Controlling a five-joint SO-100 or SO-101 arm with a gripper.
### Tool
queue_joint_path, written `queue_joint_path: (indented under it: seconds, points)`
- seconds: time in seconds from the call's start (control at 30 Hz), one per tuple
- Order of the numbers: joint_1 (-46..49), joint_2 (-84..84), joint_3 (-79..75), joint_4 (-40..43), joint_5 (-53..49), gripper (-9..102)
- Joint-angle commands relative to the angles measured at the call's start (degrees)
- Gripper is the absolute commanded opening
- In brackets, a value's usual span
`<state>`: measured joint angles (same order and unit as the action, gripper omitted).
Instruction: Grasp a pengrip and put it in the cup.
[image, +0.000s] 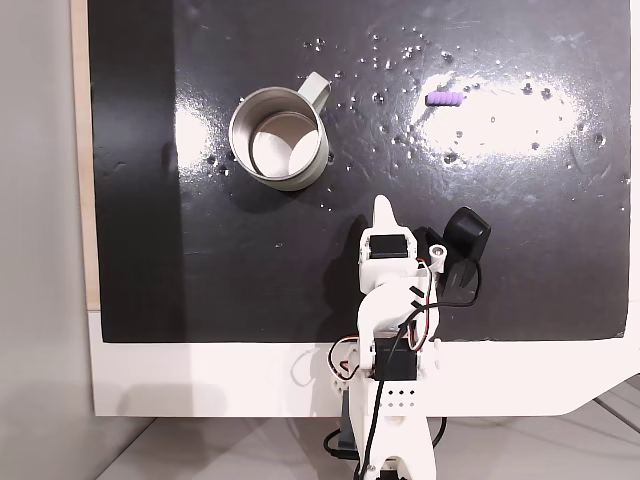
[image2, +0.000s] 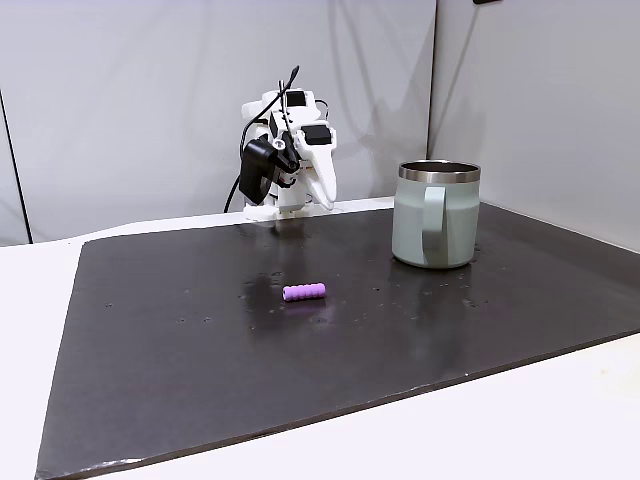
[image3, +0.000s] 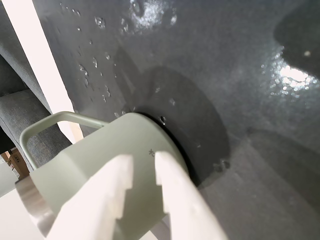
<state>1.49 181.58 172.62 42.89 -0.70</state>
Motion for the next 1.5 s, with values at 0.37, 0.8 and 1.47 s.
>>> queue_joint_path:
  seconds: [0.37, 0.8, 1.47]
  points:
    - [0.7, 0.5, -0.4, -0.3, -0.2, 0]
    - [1.5, -12.0, -26.2, 9.8, -2.7, 0]
    - [12.3, -64.8, -74.1, 13.6, -2.1, 0]
